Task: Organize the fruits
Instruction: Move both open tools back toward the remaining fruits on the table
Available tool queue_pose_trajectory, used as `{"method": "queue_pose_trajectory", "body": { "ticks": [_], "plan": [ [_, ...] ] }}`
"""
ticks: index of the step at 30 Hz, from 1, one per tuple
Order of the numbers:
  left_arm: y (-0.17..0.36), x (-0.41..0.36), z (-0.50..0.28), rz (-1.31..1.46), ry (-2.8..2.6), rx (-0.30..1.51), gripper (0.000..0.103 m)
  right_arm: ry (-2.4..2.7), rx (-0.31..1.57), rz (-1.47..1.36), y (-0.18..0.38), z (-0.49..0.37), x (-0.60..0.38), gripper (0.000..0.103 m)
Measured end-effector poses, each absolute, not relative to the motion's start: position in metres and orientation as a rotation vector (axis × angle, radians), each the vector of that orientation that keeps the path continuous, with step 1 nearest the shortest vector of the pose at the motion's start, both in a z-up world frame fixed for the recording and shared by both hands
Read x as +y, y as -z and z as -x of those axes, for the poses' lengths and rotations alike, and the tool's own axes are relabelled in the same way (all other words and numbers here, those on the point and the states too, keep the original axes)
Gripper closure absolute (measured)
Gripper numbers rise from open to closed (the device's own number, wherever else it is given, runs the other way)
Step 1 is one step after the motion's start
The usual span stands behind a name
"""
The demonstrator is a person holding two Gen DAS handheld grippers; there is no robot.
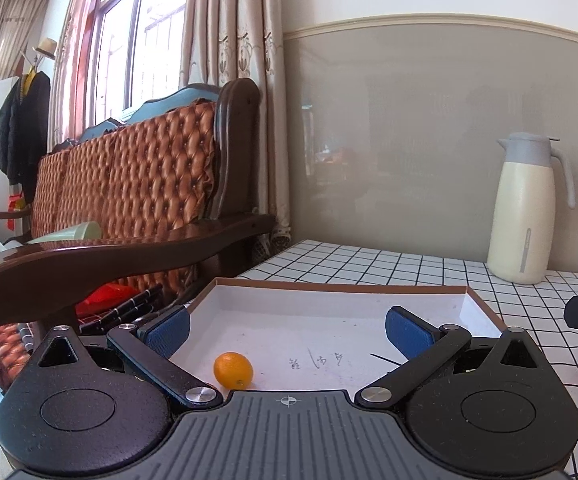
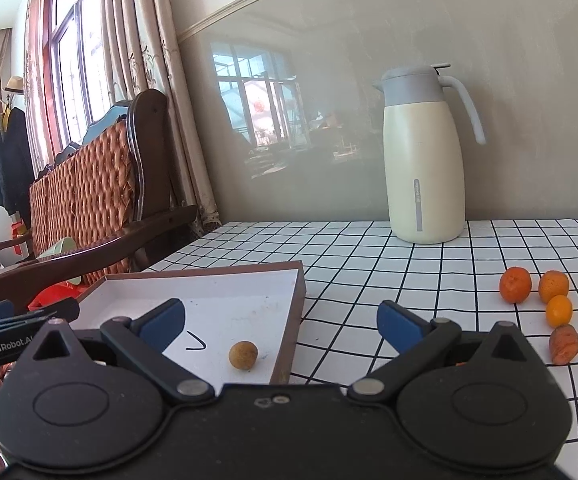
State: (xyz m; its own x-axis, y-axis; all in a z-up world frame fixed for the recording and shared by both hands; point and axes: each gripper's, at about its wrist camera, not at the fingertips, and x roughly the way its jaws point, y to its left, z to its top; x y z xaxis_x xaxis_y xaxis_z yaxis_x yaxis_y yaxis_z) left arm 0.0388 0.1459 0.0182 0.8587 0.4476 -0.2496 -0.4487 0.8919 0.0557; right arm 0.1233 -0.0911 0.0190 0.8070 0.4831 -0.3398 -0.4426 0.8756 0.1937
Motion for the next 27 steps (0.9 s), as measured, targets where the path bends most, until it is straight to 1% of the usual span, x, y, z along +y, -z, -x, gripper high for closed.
{"method": "queue_pose_trajectory", "body": {
  "ticks": [15,27],
  "plan": [
    [-0.016,0.077,-0.048,-0.076,-0.266,0.245,0.000,-0.446,0.407,-0.102,-0.019,-0.111,-0.140,0.006],
    [-0.009,0.018,-0.060,-0.080,-0.068,0.275,0.000,-0.328,0.420,-0.126,-0.015,-0.109,-0.188,0.006]
  ]
}}
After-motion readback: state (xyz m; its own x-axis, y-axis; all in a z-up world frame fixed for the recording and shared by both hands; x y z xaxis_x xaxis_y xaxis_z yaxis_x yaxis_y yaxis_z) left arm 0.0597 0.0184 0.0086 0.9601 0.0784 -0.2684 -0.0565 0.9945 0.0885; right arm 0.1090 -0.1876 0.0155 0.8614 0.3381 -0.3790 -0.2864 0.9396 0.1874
